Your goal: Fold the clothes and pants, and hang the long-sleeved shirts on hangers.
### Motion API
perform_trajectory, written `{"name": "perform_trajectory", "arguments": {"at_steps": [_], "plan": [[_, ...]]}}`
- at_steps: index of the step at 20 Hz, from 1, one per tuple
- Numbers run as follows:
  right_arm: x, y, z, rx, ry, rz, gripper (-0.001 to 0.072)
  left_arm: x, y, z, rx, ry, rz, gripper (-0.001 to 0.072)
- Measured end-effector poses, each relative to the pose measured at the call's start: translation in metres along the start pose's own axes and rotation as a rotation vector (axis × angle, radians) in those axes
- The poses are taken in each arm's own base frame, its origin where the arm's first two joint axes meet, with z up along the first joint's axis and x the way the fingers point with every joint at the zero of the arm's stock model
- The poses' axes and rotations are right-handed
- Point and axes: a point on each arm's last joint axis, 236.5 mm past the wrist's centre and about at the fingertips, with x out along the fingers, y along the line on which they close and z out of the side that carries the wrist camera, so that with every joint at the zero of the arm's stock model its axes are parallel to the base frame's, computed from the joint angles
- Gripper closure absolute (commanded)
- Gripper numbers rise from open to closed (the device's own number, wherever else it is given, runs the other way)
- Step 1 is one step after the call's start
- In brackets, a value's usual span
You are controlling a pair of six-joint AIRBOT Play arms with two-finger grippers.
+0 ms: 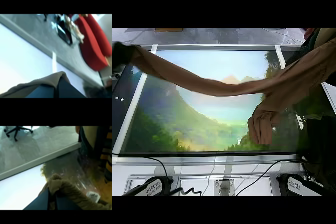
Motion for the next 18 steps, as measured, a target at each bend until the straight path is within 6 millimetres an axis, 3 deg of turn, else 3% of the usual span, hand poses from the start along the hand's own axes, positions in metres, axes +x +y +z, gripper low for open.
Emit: {"name": "perform_trajectory", "arguments": {"at_steps": [4, 7, 11, 16, 18], "plan": [[-0.006, -0.013, -0.015, -0.054, 0.084, -0.034, 0.0686, -0.043, 0.01, 0.046, 0.056, -0.091, 0.053, 0.0694], [-0.016, -0.023, -0.027, -0.102, 0.153, -0.066, 0.0685, -0.069, 0.02, 0.056, 0.112, -0.084, 0.101, 0.0695], [-0.049, -0.038, -0.037, -0.228, 0.234, -0.127, 0.0686, -0.106, 0.05, 0.032, 0.213, 0.076, 0.241, 0.0695], [-0.117, -0.063, -0.041, -0.362, 0.317, -0.234, 0.0689, -0.159, 0.087, -0.001, 0.319, 0.288, 0.45, 0.0696], [-0.127, -0.07, -0.044, -0.386, 0.341, -0.26, 0.0689, -0.17, 0.101, -0.014, 0.319, 0.356, 0.504, 0.0697]]}}
